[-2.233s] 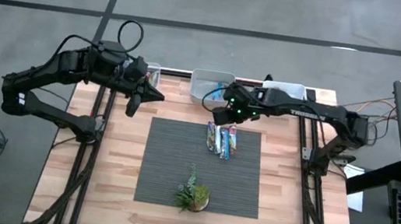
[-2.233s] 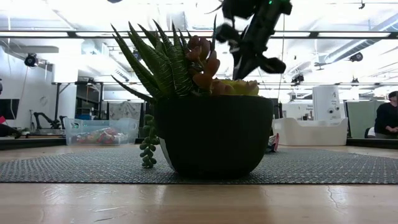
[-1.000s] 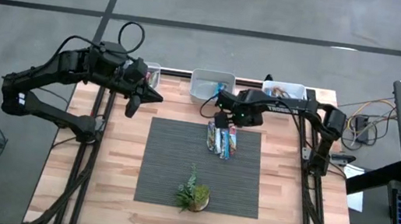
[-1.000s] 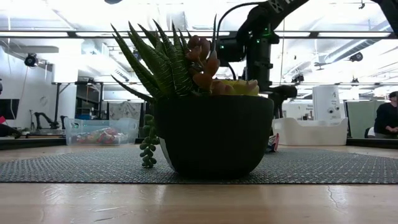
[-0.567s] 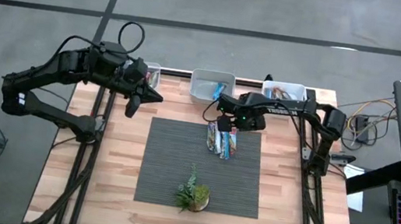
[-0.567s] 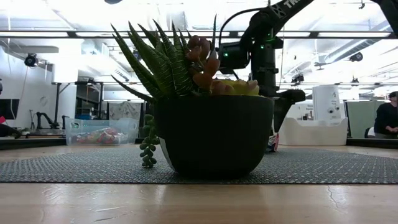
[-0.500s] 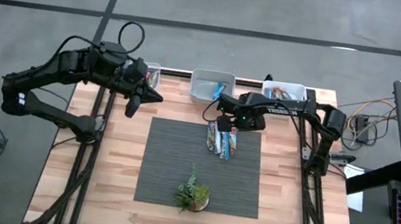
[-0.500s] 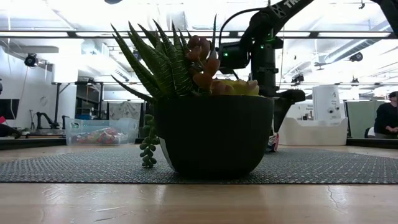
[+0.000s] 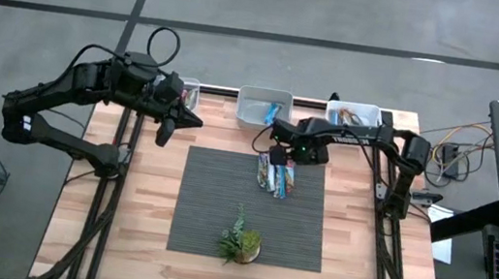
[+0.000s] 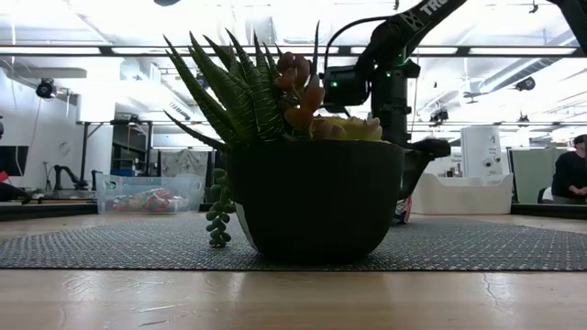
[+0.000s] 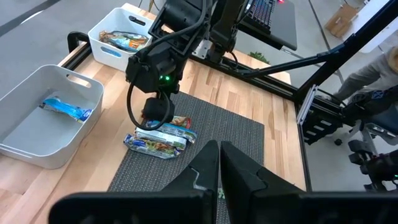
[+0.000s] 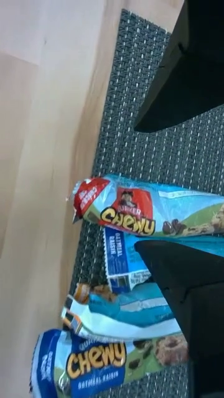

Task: Pick and place Granola Bars by type
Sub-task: Put the red granola bar into the transparent bin

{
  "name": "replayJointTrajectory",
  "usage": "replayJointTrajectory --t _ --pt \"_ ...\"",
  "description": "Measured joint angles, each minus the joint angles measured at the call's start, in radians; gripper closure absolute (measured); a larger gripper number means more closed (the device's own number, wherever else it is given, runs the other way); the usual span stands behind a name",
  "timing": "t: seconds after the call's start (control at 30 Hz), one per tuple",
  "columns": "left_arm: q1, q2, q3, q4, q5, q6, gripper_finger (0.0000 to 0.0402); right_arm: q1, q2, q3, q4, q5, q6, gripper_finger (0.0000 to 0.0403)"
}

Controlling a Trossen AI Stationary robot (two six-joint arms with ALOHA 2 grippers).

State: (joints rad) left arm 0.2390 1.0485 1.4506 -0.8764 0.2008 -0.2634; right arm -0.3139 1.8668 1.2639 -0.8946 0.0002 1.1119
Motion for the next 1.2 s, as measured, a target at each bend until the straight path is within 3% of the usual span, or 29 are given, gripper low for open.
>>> replayJointTrajectory --t 0.97,1.2 --pt "0.001 0.0 0.0 0.0 0.0 0.0 0.0401 0.002 0.0 -0.116 0.069 -0.047 0.023 0.0158" --pt "0.001 0.0 0.0 0.0 0.0 0.0 0.0401 0.002 -0.001 -0.129 0.072 -0.051 0.027 0.019"
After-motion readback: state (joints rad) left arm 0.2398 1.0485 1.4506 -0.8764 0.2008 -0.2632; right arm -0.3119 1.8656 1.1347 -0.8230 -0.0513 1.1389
